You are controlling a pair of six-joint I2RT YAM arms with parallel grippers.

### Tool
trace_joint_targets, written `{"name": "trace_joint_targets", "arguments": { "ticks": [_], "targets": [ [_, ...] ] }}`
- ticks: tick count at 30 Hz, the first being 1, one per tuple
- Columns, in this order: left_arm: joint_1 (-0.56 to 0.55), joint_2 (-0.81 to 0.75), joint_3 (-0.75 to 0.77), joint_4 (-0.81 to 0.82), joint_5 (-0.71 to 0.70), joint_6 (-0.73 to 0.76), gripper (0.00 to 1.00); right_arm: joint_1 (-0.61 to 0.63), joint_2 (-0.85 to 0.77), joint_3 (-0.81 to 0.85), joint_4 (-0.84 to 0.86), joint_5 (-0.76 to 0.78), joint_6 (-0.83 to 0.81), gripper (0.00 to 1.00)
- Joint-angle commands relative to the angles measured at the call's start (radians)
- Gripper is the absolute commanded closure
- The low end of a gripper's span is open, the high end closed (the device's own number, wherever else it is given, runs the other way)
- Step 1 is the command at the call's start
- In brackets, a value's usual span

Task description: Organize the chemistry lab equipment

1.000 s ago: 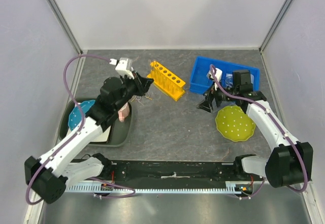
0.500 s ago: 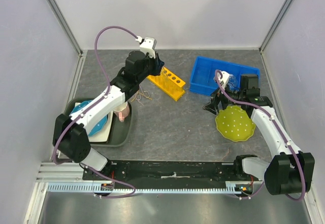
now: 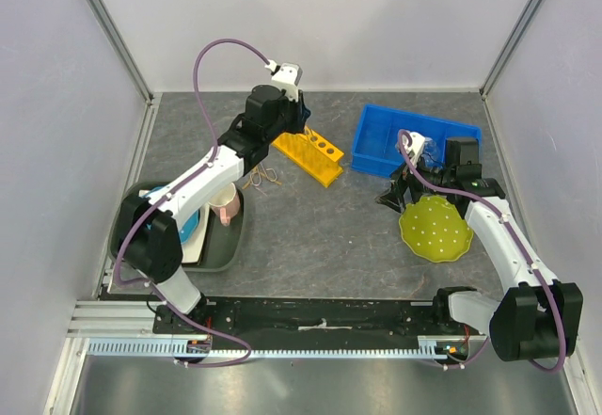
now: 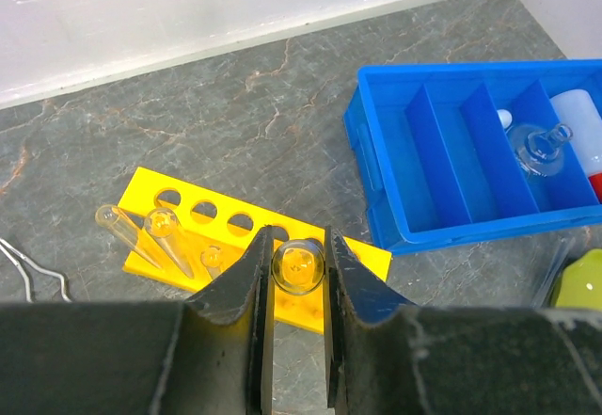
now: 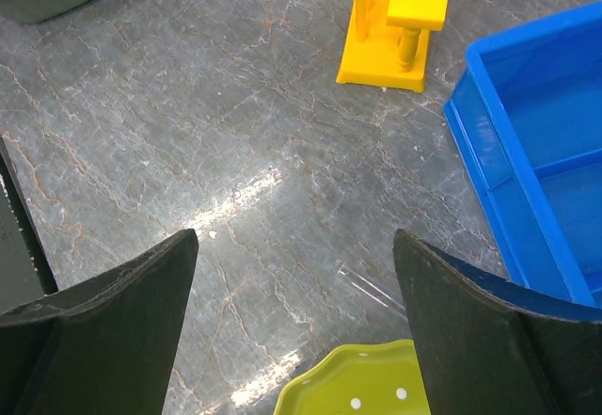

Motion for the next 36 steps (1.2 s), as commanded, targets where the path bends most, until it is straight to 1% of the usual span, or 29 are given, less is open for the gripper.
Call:
{"name": "trace_joint_targets", "arguments": {
  "ticks": [1, 9, 10, 16, 25, 33, 36],
  "targets": [
    [0.003, 0.017, 0.056, 0.004, -0.003, 0.048, 0.95, -0.001, -0.016, 0.003, 0.01, -0.03, -0.02, 0.08],
    [0.003, 0.045, 0.059, 0.004, -0.001, 0.061, 0.95, -0.001, -0.007, 0.004, 0.007, -0.025, -0.022, 0.08],
    [0.003, 0.045, 0.059, -0.02, -0.003, 0.063, 0.95, -0.003, -0.005, 0.004, 0.007, -0.025, -0.023, 0.08],
    [0.003, 0.06, 0.06, -0.031, -0.001, 0.071, 0.95, -0.001, 0.002, 0.004, 0.007, -0.024, -0.023, 0.08],
    [0.001, 0.088, 0.066, -0.048, 0.025, 0.072, 0.95, -0.001, 0.007, 0.006, 0.003, -0.021, -0.026, 0.07],
    [-0.007, 0.14, 0.075, -0.067, 0.04, 0.078, 0.93, -0.001, 0.012, 0.006, 0.003, -0.019, -0.028, 0.07],
    [-0.008, 0.158, 0.085, -0.074, 0.045, 0.077, 0.91, -0.001, 0.015, 0.006, 0.001, -0.016, -0.028, 0.07]
  ]
}}
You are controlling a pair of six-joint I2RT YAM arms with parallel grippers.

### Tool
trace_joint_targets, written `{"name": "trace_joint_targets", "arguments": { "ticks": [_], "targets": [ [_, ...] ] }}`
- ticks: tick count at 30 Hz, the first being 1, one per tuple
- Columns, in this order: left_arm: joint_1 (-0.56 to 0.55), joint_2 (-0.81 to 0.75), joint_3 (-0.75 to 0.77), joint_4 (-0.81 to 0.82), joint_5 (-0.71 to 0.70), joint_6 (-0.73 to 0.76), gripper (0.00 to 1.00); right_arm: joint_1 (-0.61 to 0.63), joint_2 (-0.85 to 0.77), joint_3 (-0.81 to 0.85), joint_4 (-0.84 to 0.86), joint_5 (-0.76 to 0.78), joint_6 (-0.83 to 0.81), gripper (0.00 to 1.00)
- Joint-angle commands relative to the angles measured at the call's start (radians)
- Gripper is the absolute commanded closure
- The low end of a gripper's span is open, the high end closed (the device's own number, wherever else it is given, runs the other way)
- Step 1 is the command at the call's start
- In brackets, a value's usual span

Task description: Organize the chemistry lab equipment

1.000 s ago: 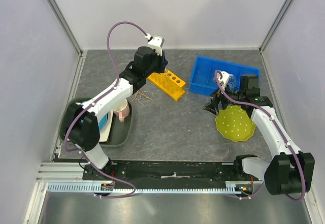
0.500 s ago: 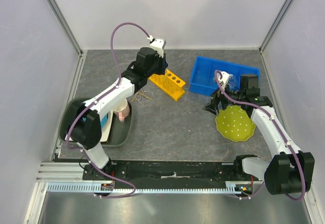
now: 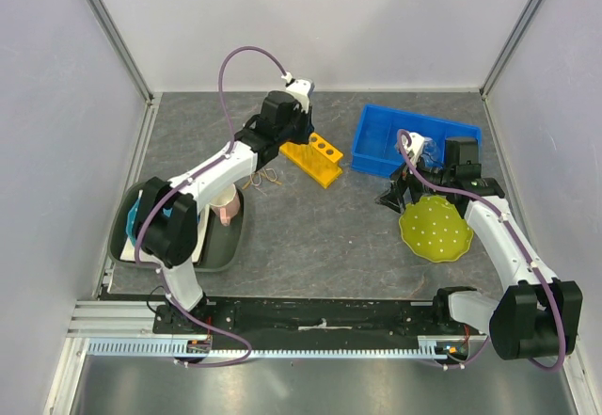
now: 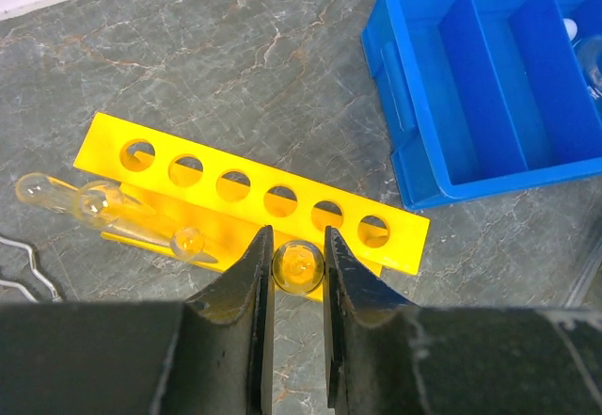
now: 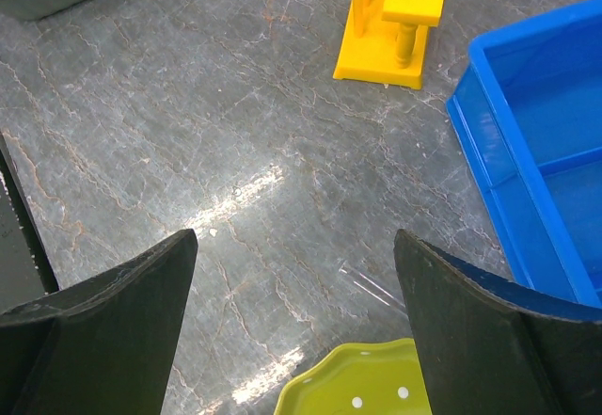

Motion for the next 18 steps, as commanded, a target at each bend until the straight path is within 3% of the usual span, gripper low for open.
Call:
{"name": "trace_joint_targets", "arguments": {
  "ticks": [1, 18],
  "targets": [
    [-0.009, 0.039, 0.06, -0.006, 0.017, 0.037, 0.9, -0.001, 0.007, 0.007, 0.006, -0.015, -0.024, 0.07],
    [-0.01, 0.027, 0.123, -0.093, 0.015, 0.032, 0.46, -0.009, 0.024, 0.006, 0.0, 0.006, -0.044, 0.07]
  ]
}}
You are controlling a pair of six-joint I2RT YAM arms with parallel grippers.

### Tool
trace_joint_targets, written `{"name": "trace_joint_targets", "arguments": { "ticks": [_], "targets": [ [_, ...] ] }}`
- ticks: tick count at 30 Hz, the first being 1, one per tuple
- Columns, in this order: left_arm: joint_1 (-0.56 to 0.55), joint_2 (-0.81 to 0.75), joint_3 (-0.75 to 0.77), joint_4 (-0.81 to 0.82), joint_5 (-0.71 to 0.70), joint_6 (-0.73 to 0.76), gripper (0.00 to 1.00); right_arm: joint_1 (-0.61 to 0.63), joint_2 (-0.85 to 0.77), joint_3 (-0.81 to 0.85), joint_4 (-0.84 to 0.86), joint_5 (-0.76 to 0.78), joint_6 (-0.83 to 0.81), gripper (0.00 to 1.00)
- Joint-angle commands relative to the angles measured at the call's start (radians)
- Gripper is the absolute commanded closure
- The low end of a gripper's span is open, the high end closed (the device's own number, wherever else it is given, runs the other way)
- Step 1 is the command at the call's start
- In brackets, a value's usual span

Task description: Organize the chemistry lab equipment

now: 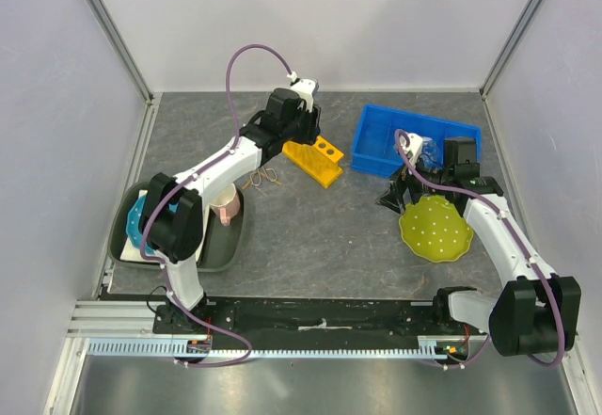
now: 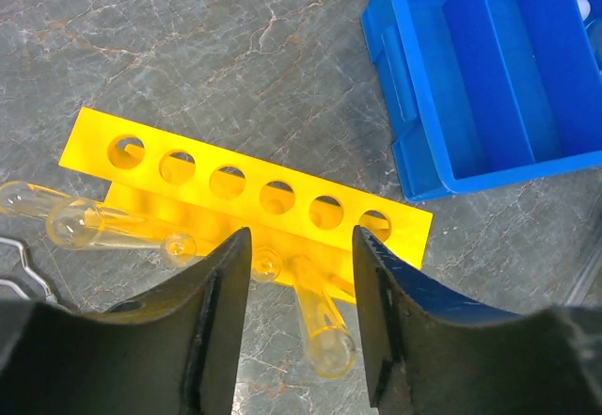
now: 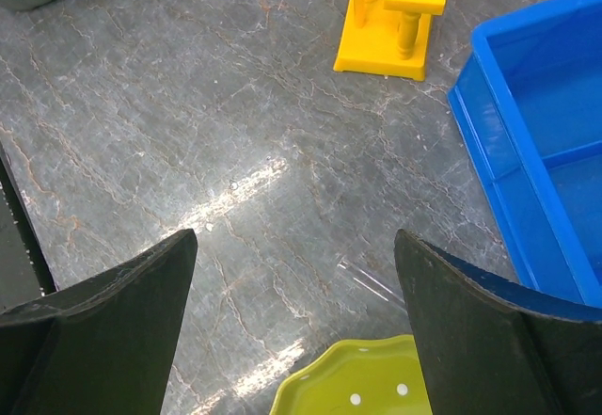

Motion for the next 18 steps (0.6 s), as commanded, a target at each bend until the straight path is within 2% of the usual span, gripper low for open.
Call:
{"name": "trace_joint_targets", "arguments": {
  "ticks": [1, 6, 12, 15, 16, 17, 18],
  "targets": [
    [-0.005, -0.041, 0.057, -0.03, 0.011, 0.027, 0.41, -0.014, 0.005, 0.006, 0.005, -0.002, -0.032, 0.07],
    [-0.003, -0.143, 0.048, -0.042, 0.043, 0.032, 0.3, -0.039, -0.012, -0.008, -0.001, -0.025, -0.076, 0.07],
    [0.003, -0.284, -0.01, -0.042, 0.03, 0.038, 0.25, -0.042, -0.025, -0.046, -0.024, -0.097, -0.184, 0.06],
    [0.009, -0.395, -0.091, -0.042, 0.024, 0.045, 0.23, -0.039, 0.001, -0.048, -0.09, -0.106, -0.296, 0.04],
    [0.014, -0.468, -0.122, -0.039, 0.02, 0.047, 0.21, -0.039, 0.014, -0.019, -0.127, -0.109, -0.384, 0.03],
    [0.015, -0.504, -0.157, -0.033, 0.022, 0.05, 0.2, -0.039, 0.04, 0.001, -0.179, -0.109, -0.471, 0.03],
    [0.017, -0.548, -0.244, -0.025, 0.02, 0.058, 0.16, -0.039, 0.053, 0.018, -0.299, -0.103, -0.545, 0.02]
  ]
}}
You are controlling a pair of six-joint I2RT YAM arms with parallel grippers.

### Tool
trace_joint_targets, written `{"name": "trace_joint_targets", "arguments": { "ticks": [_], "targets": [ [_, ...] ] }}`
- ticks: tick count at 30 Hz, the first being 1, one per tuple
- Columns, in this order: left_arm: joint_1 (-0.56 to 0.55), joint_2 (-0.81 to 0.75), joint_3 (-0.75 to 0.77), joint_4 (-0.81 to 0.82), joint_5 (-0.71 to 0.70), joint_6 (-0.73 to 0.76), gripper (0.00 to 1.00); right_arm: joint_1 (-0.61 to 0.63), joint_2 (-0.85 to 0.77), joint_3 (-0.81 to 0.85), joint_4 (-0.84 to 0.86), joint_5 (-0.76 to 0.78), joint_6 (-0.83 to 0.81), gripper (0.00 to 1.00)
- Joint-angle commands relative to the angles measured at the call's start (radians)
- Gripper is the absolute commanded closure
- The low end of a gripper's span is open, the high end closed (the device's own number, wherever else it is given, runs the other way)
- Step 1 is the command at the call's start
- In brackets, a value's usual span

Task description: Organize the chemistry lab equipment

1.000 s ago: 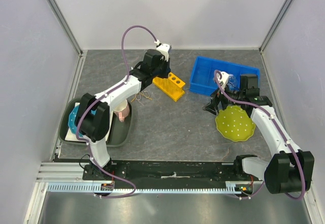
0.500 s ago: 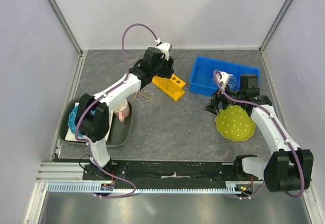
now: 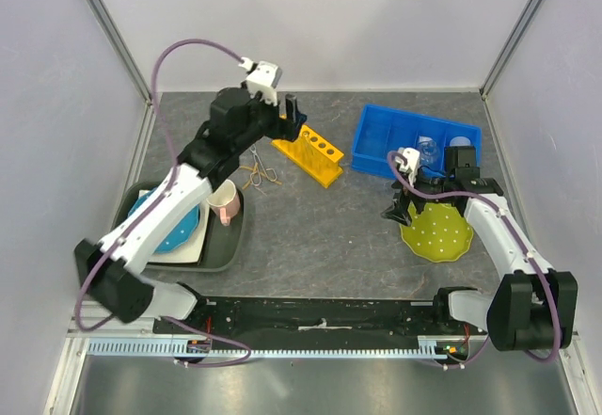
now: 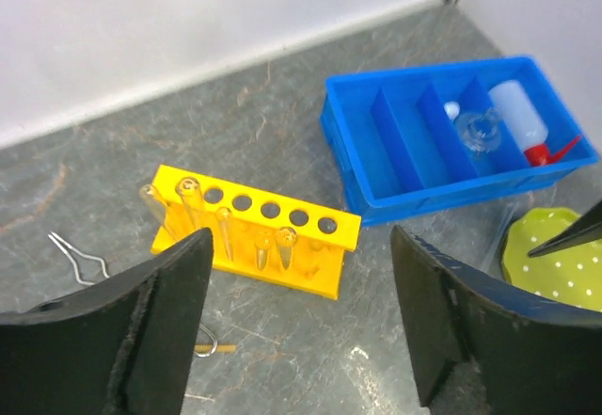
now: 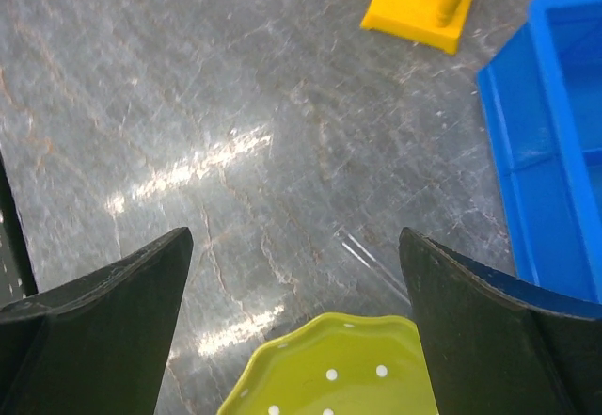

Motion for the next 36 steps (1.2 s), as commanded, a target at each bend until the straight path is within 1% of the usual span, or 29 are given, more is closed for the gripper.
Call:
{"name": "trace_joint_targets", "arguments": {
  "ticks": [1, 2, 3, 4, 5, 6, 7, 9, 10, 11, 12, 14, 15, 17, 18, 20, 21, 23, 24, 25, 28, 34, 35, 36],
  "targets": [
    [0.017, -0.235, -0.203, 0.035, -0.005, 0.054, 0.14, 0.001, 0.061, 0.092, -0.27, -0.018, -0.37, 0.02],
    [0.018, -0.281, -0.252, 0.052, -0.005, 0.054, 0.1, 0.001, 0.087, 0.105, -0.308, 0.006, -0.493, 0.02],
    [0.023, -0.321, -0.341, 0.055, -0.007, 0.057, 0.04, 0.001, 0.101, 0.117, -0.377, 0.024, -0.545, 0.02],
    [0.029, -0.356, -0.38, 0.053, -0.034, 0.059, 0.01, 0.001, 0.115, 0.137, -0.41, 0.062, -0.62, 0.02],
    [0.031, -0.433, -0.413, 0.041, -0.042, 0.059, 0.0, 0.001, 0.144, 0.143, -0.443, 0.078, -0.746, 0.02],
    [0.031, -0.462, -0.473, 0.032, -0.047, 0.06, 0.0, 0.002, 0.159, 0.148, -0.498, 0.092, -0.811, 0.02],
    [0.031, -0.498, -0.502, 0.024, -0.051, 0.06, 0.0, 0.007, 0.175, 0.161, -0.517, 0.105, -0.854, 0.02],
    [0.031, -0.574, -0.577, 0.001, -0.044, 0.063, 0.0, 0.034, 0.224, 0.177, -0.505, 0.157, -0.885, 0.02],
    [0.031, -0.593, -0.599, -0.008, -0.039, 0.066, 0.0, 0.048, 0.242, 0.192, -0.493, 0.179, -0.883, 0.02],
    [0.031, -0.61, -0.619, -0.016, -0.039, 0.071, 0.0, 0.062, 0.276, 0.198, -0.446, 0.243, -0.873, 0.02],
    [0.031, -0.636, -0.647, -0.036, -0.04, 0.082, 0.0, 0.097, 0.287, 0.2, -0.41, 0.274, -0.82, 0.02],
    [0.031, -0.65, -0.656, -0.063, -0.05, 0.097, 0.0, 0.135, 0.31, 0.195, -0.34, 0.346, -0.767, 0.02],
    [0.031, -0.66, -0.661, -0.091, -0.057, 0.103, 0.0, 0.178, 0.316, 0.194, -0.279, 0.419, -0.749, 0.04],
    [0.031, -0.673, -0.671, -0.1, -0.076, 0.106, 0.0, 0.218, 0.337, 0.188, -0.217, 0.483, -0.674, 0.06],
    [0.031, -0.676, -0.678, -0.103, -0.076, 0.106, 0.0, 0.252, 0.347, 0.189, -0.174, 0.537, -0.651, 0.09],
    [0.031, -0.685, -0.684, -0.097, -0.062, 0.106, 0.0, 0.275, 0.385, 0.198, -0.145, 0.579, -0.611, 0.12],
    [0.031, -0.682, -0.687, -0.093, -0.056, 0.109, 0.0, 0.293, 0.402, 0.203, -0.139, 0.596, -0.609, 0.16],
    [0.031, -0.667, -0.687, -0.094, -0.037, 0.112, 0.01, 0.309, 0.446, 0.217, -0.132, 0.653, -0.603, 0.21],
    [0.031, -0.661, -0.684, -0.096, -0.033, 0.112, 0.01, 0.321, 0.46, 0.22, -0.132, 0.67, -0.603, 0.25],
    [0.031, -0.658, -0.681, -0.1, -0.027, 0.112, 0.01, 0.326, 0.484, 0.227, -0.132, 0.705, -0.606, 0.27],
    [0.031, -0.654, -0.675, -0.108, -0.039, 0.115, 0.02, 0.335, 0.517, 0.232, -0.138, 0.745, -0.617, 0.34],
    [0.031, -0.693, -0.684, -0.102, -0.065, 0.12, 0.02, 0.343, 0.566, 0.25, -0.151, 0.751, -0.633, 0.44],
    [0.031, -0.696, -0.684, -0.102, -0.065, 0.118, 0.02, 0.344, 0.574, 0.255, -0.163, 0.745, -0.636, 0.48],
    [0.031, -0.697, -0.684, -0.099, -0.066, 0.118, 0.02, 0.346, 0.581, 0.267, -0.171, 0.742, -0.64, 0.5]
  ]
}}
